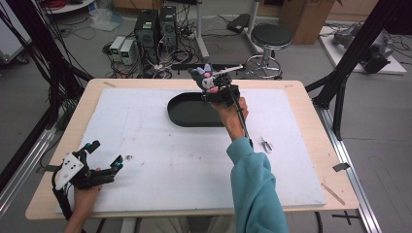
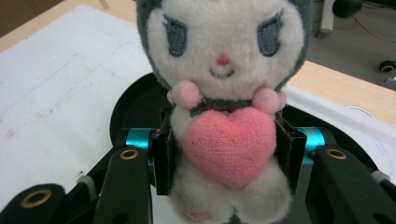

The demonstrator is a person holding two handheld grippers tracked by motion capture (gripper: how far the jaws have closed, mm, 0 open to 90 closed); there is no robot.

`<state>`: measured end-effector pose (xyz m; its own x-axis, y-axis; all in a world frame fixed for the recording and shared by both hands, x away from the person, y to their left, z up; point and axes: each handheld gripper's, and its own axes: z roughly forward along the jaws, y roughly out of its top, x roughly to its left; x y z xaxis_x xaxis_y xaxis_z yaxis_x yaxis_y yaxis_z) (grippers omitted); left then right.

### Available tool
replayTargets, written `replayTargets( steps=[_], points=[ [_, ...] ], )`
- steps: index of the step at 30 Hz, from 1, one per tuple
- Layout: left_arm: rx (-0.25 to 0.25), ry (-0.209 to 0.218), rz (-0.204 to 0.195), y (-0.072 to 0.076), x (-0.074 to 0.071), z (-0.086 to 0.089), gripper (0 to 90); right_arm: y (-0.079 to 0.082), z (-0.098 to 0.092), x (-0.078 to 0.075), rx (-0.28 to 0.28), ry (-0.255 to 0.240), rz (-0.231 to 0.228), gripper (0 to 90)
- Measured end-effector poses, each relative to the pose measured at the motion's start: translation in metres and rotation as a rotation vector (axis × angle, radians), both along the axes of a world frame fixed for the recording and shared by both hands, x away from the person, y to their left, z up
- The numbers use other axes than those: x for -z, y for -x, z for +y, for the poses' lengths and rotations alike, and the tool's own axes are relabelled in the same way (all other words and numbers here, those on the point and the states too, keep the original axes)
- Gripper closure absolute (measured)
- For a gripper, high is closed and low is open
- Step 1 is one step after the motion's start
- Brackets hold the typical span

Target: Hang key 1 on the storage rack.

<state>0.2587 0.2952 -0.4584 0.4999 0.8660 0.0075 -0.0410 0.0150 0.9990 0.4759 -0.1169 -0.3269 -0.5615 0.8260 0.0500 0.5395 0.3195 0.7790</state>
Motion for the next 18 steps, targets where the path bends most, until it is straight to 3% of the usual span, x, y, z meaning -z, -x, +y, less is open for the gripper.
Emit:
replayTargets(
  steps=[9, 18],
  points=[
    [0.002, -0.003, -0.001, 0.000, 0.000, 0.000, 2.3, 0.002, 0.000, 0.003, -0.015, 0.063, 0.020, 52.8],
    [0.002, -0.002, 0.001, 0.000, 0.000, 0.000, 2.3, 0.002, -0.002, 0.019, -0.015, 0.097, 0.036, 52.8]
  ],
)
